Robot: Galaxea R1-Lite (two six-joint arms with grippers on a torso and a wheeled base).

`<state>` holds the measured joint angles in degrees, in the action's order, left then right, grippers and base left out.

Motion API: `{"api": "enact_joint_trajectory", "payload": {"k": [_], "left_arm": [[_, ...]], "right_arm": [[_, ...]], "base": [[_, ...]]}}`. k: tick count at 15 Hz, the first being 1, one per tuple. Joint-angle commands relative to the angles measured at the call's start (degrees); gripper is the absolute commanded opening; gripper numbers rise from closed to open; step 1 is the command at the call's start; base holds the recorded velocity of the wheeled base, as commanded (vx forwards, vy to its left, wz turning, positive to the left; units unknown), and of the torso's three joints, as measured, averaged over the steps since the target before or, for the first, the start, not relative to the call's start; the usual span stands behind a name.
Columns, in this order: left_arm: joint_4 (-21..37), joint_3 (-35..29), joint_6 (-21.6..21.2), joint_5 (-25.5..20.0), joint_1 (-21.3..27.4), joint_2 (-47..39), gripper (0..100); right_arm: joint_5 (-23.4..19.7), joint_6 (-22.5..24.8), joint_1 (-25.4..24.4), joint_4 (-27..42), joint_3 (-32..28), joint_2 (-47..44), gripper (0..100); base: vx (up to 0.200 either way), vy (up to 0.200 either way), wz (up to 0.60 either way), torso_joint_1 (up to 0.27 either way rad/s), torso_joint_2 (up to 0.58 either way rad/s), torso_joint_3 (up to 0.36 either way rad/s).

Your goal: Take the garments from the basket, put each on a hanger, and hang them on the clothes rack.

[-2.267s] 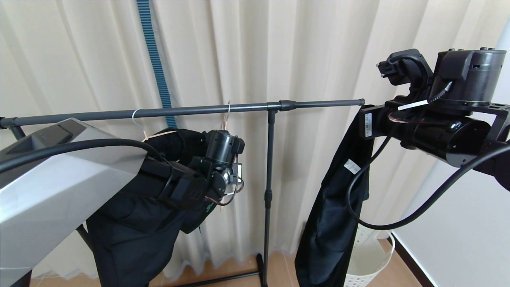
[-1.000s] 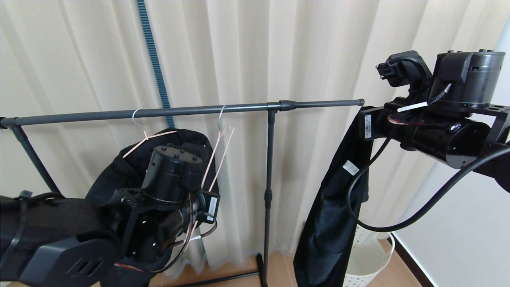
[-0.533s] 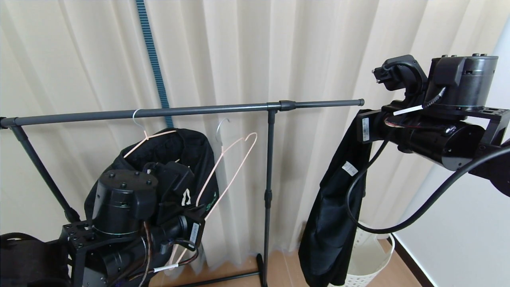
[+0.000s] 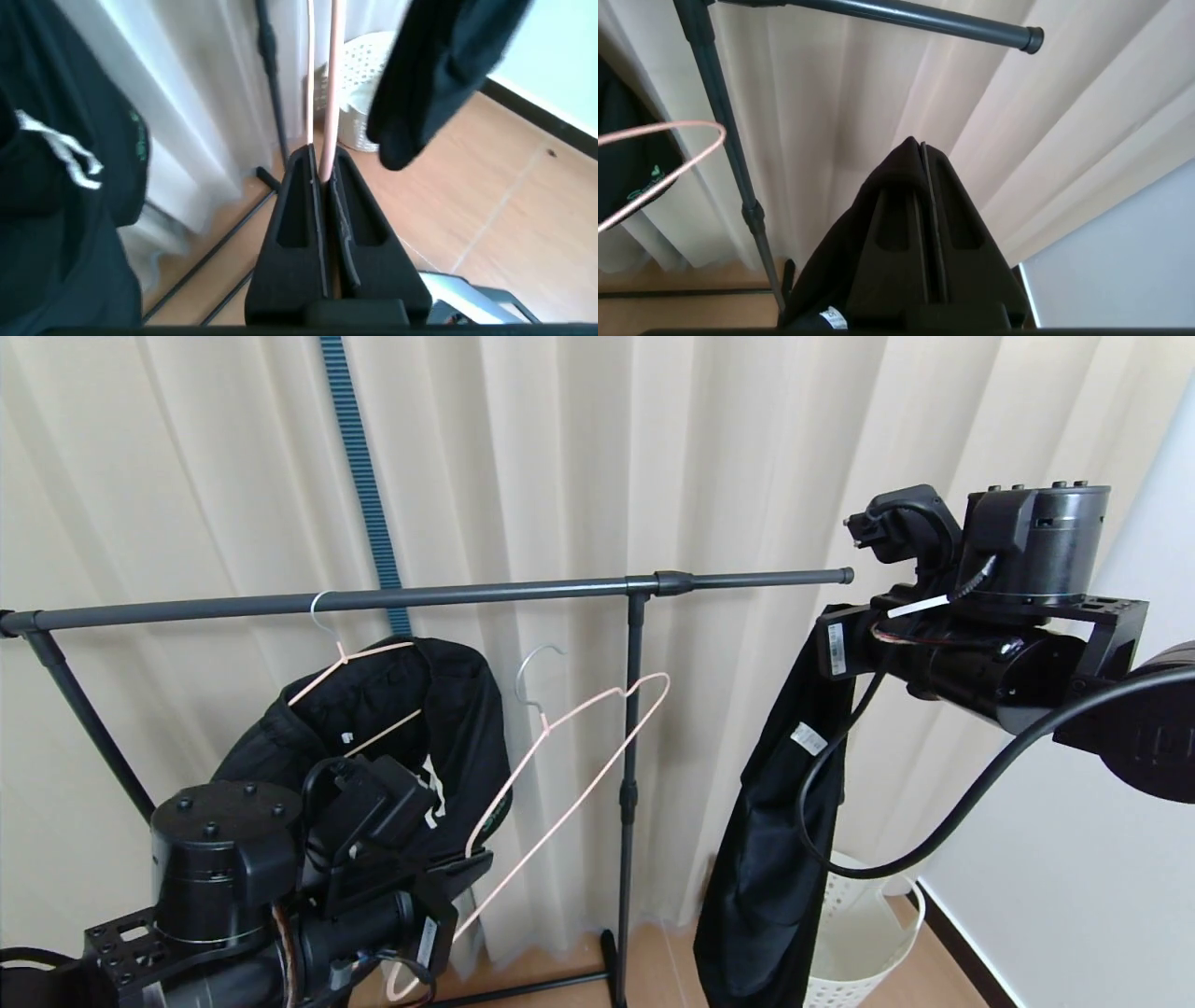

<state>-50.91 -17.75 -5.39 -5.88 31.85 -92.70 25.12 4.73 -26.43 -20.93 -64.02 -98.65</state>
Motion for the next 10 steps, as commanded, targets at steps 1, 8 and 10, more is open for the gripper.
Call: {"api": "enact_joint_trajectory", "payload": {"k": [1, 8, 10], "left_arm": [[-1.39, 2.28, -0.06, -2.47, -0.48, -0.47, 0], [-8.68, 6.94, 0.03, -9.24, -2.32, -0.20, 0], [-10.44, 7.82, 0.03, -9.33, -2.15, -0.47, 0]], "right_arm": [[0.01, 0.02, -0.03, 0.01, -0.31, -1.46, 0], [-0.08, 0.46, -0.11, 0.01, -0.84, -2.96, 0], [0.01, 0.46, -0.11, 0.01, -0.75, -3.04, 0]], "base": [[0.000, 0.000, 0.00, 0.000, 0.00, 0.000], [0.000, 0.000, 0.00, 0.000, 0.00, 0.000], [0.000, 0.000, 0.00, 0.000, 0.00, 0.000]]}}
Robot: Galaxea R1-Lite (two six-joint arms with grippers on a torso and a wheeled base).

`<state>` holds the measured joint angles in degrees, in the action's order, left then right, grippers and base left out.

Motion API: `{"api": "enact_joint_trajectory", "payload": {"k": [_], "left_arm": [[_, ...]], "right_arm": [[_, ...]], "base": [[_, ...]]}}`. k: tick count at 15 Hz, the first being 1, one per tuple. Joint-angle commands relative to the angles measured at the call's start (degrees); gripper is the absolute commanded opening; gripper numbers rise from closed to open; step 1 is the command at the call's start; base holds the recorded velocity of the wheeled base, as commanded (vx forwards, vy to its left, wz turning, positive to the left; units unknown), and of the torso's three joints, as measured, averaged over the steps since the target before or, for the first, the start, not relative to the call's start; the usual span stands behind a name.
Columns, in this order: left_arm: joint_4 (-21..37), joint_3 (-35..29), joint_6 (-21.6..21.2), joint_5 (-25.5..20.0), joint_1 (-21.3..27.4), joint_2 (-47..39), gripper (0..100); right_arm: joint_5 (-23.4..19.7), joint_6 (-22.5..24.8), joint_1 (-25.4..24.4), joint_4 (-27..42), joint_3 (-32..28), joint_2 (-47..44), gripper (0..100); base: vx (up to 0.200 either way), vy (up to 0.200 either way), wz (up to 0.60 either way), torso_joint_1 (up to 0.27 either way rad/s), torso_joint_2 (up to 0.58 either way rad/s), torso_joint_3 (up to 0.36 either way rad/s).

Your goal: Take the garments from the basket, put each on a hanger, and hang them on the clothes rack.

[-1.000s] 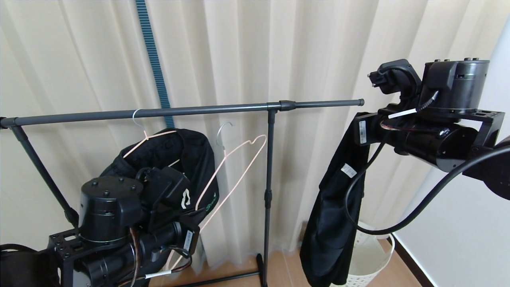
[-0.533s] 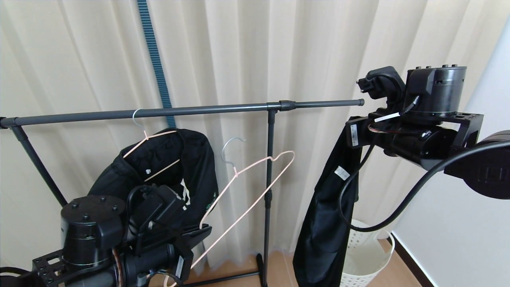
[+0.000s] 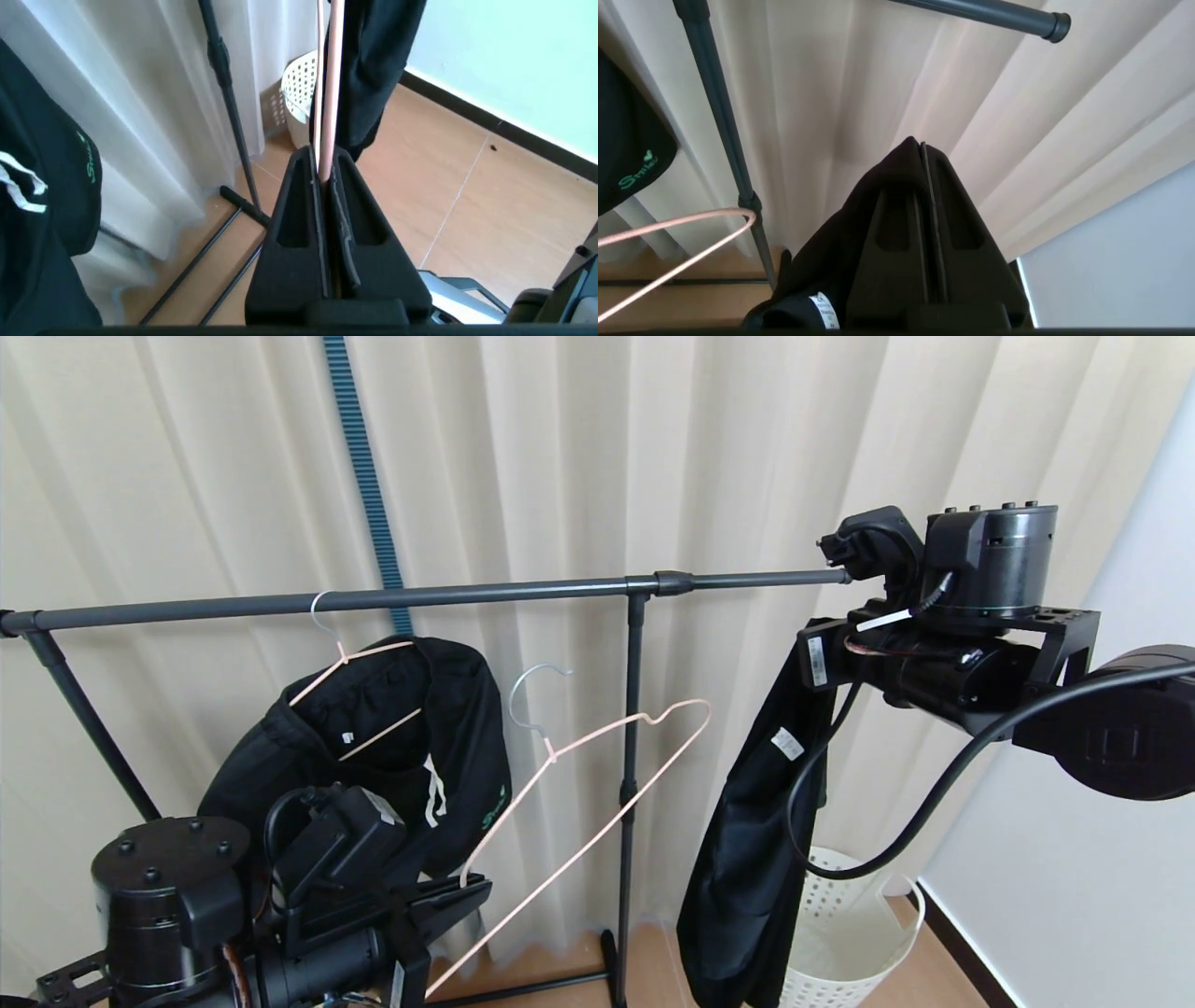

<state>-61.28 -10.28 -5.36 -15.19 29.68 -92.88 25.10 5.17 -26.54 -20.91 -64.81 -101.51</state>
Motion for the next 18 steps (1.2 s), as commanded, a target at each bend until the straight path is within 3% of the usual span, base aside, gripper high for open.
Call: {"api": "enact_joint_trajectory", "payload": {"k": [1, 4, 10, 12, 18], "left_arm": [[-1.03, 0.96, 0.09, -0.10, 0.11, -0.11, 0], [-3.49, 2.98, -0.09, -2.48, 0.29, -0.02, 0], [-8.59, 5.18, -0.09, -2.56, 1.08, -0.02, 0], [-9.47, 5.79, -0.09, -2.56, 1.69, -0.02, 0], [-9.82, 6.32, -0.09, -2.48, 4.15, 0.16, 0]], "right_arm": [[0.04, 0.02, 0.00, -0.01, 0.03, -0.18, 0], [0.04, 0.02, 0.00, -0.01, 0.12, -0.18, 0], [0.65, 0.10, 0.17, -0.01, -0.50, -2.64, 0], [2.94, 0.02, 0.17, -0.01, -1.82, -3.96, 0], [3.38, 0.02, 0.17, -2.38, -1.99, -5.63, 0]], "base": [[0.000, 0.000, 0.00, 0.000, 0.00, 0.000], [0.000, 0.000, 0.00, 0.000, 0.00, 0.000], [0.000, 0.000, 0.00, 0.000, 0.00, 0.000], [0.000, 0.000, 0.00, 0.000, 0.00, 0.000], [0.000, 0.000, 0.00, 0.000, 0.00, 0.000]]}}
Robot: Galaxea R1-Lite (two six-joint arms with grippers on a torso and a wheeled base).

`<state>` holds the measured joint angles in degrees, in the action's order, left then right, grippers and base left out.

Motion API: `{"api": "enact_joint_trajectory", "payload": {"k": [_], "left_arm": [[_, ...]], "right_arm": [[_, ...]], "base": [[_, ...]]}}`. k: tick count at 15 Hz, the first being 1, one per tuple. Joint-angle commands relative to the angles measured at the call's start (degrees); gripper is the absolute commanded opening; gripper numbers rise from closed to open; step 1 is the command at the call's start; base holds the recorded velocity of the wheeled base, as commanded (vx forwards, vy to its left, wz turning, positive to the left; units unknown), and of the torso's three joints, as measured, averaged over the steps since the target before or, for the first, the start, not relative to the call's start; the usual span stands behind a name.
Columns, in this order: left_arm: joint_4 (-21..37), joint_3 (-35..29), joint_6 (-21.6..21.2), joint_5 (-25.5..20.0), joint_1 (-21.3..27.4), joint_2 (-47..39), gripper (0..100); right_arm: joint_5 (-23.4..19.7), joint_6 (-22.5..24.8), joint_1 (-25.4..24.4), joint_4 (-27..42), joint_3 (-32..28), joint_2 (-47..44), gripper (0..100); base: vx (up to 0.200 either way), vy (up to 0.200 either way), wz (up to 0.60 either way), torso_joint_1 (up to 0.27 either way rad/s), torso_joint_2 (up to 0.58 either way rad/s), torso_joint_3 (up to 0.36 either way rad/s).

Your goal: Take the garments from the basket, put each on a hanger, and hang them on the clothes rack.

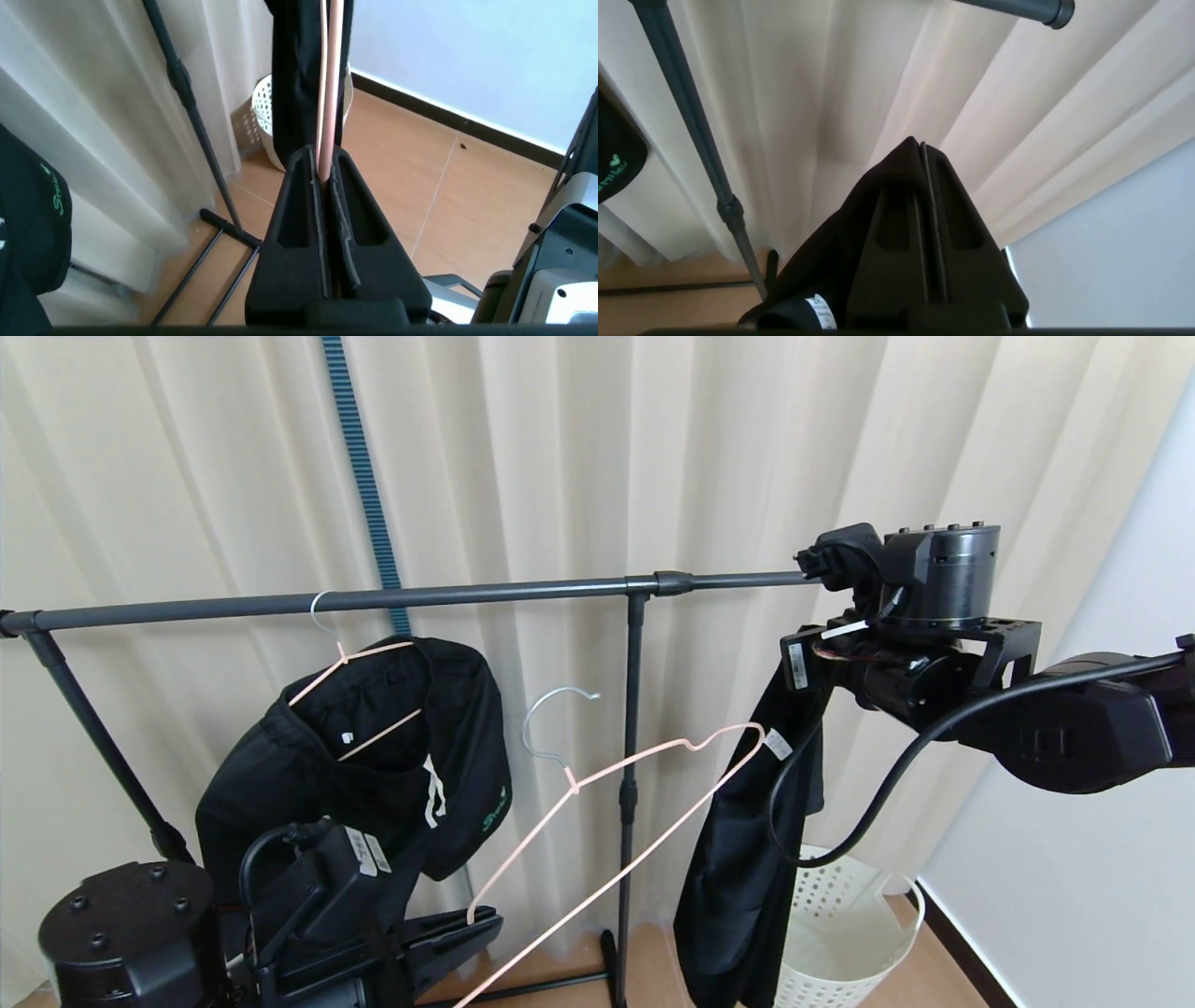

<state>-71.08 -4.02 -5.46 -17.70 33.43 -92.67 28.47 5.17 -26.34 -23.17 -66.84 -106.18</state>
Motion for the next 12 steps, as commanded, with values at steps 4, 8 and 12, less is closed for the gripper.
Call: {"api": "enact_joint_trajectory", "payload": {"k": [4, 8, 12], "left_arm": [[-0.02, 0.16, 0.36, 0.03, 0.94, -0.23, 0], [-0.02, -0.20, 0.63, 0.03, 1.03, -0.58, 0], [-0.02, -0.37, 1.15, 0.12, 1.03, -0.58, 0]], "right_arm": [[0.45, 0.02, -0.29, -0.73, 0.75, -1.22, 0], [0.54, 0.02, -2.13, -1.00, 2.07, -1.22, 0], [0.54, 0.81, -3.28, -1.00, 3.82, -1.05, 0]], "base": [[0.000, 0.000, 0.00, 0.000, 0.00, 0.000], [0.000, 0.000, 0.00, 0.000, 0.00, 0.000], [0.000, 0.000, 0.00, 0.000, 0.00, 0.000]]}}
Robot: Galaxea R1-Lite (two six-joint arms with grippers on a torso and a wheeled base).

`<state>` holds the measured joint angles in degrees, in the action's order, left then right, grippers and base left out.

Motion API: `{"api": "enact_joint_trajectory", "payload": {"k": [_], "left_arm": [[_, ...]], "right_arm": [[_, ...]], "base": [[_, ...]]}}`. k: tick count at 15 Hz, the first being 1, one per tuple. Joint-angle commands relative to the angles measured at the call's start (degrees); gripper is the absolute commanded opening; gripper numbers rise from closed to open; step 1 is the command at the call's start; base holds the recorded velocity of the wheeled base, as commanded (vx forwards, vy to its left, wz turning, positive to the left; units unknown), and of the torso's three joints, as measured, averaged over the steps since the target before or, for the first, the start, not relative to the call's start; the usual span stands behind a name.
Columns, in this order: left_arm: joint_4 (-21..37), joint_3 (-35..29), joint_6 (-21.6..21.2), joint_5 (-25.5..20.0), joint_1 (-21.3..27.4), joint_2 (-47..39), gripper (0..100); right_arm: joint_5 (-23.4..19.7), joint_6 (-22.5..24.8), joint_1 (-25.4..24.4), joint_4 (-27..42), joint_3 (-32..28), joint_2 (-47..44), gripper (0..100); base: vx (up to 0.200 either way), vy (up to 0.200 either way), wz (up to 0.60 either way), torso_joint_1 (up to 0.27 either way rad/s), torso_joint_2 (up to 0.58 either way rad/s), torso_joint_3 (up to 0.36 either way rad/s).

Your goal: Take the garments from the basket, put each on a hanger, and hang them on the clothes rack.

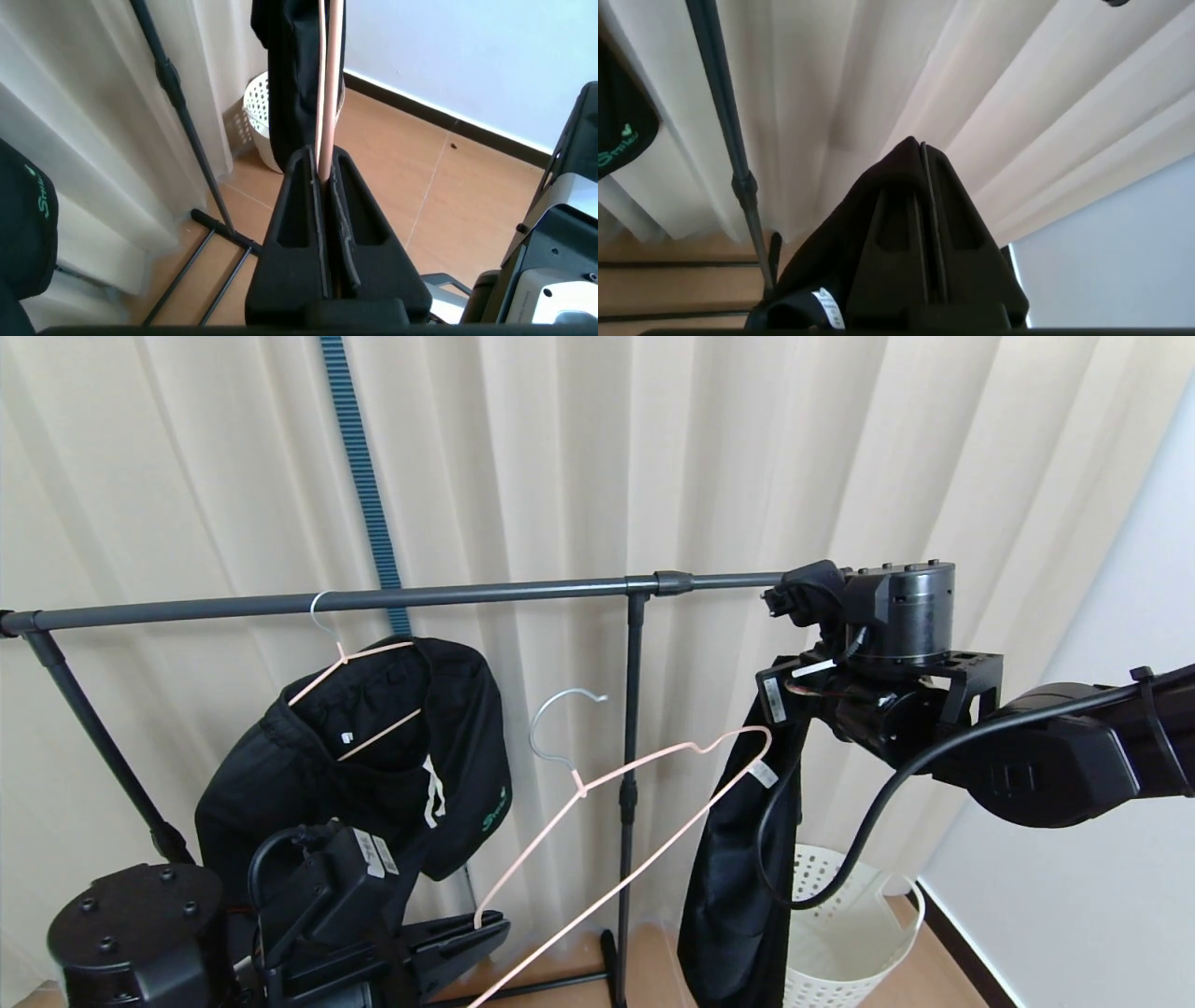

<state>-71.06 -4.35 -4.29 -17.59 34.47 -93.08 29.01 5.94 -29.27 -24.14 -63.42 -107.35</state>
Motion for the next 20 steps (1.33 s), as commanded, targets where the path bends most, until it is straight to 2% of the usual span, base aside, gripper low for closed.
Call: {"api": "enact_joint_trajectory", "payload": {"k": [1, 9, 13, 20], "left_arm": [[-0.04, -0.13, -0.02, 0.10, -0.02, -0.18, 0], [-0.04, -0.92, 0.07, 0.45, -0.11, -1.06, 0], [-0.04, -2.42, 0.07, 3.88, -0.11, -2.29, 0], [-0.04, -2.42, 0.07, 4.06, -0.02, -2.99, 0]], "right_arm": [[-0.01, 0.13, -0.53, -0.03, 0.49, 0.12, 0], [-0.01, 0.13, -2.99, -0.03, 2.24, 0.65, 0], [0.08, 0.48, -3.95, -0.03, 2.95, 1.18, 0], [0.08, 0.48, -7.12, 0.06, 4.79, 2.15, 0]], "base": [[0.000, 0.000, 0.00, 0.000, 0.00, 0.000], [0.000, 0.000, 0.00, 0.000, 0.00, 0.000], [0.000, 0.000, 0.00, 0.000, 0.00, 0.000], [0.000, 0.000, 0.00, 0.000, 0.00, 0.000]]}}
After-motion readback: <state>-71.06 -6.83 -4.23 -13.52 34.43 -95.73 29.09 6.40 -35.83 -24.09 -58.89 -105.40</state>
